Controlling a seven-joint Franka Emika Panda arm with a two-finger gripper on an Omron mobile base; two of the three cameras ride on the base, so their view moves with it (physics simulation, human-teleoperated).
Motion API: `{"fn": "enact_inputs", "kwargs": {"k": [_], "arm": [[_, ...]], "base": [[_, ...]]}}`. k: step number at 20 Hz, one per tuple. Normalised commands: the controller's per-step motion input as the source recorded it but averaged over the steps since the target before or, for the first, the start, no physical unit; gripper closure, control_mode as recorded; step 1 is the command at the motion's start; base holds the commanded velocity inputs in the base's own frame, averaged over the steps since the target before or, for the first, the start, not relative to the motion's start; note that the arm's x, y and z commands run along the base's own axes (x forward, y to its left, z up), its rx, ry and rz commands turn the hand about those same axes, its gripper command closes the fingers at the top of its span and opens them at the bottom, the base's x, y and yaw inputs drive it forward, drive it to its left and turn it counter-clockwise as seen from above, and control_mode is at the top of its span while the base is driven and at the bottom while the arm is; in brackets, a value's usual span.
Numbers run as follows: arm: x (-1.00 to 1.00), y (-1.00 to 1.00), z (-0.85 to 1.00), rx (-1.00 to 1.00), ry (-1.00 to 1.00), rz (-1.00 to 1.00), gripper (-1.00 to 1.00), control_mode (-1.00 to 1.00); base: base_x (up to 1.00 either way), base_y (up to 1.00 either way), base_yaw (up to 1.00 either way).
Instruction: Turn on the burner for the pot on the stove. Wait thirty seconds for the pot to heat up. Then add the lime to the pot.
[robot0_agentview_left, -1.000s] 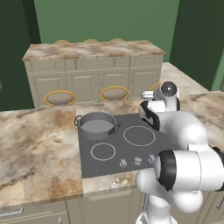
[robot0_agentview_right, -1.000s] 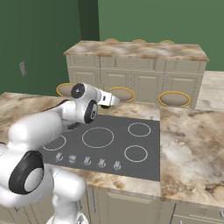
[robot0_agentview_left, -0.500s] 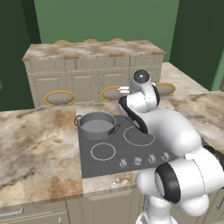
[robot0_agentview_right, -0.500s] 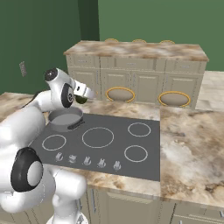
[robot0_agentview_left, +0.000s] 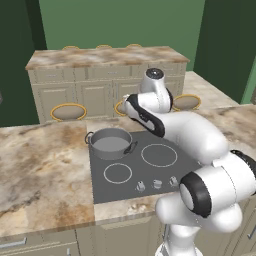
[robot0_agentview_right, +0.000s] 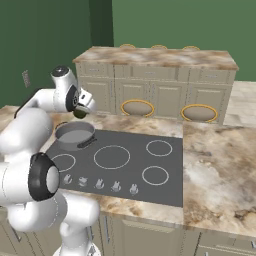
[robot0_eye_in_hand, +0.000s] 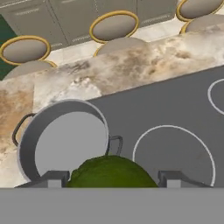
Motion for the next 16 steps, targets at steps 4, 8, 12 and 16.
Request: {"fn": "enact_inputs", "kwargs": {"k": [4,8,12,16], "arm": [[0.00,0.63,-0.58,0.20,0.12,0.02,1.00,-1.00],[0.00,0.59,-0.51,0.18,0.09,0.02,1.00,-1.00],[0.00,0.04,0.00,0.00,0.01,0.00,1.00,-1.00],[0.00,0.00,-0.03,0.00,0.00,0.00,1.00,-1.00]], "base": [[0.00,0.00,0.00],[0.00,0.00,0.00],[0.00,0.00,0.00],[0.00,0.00,0.00]]}}
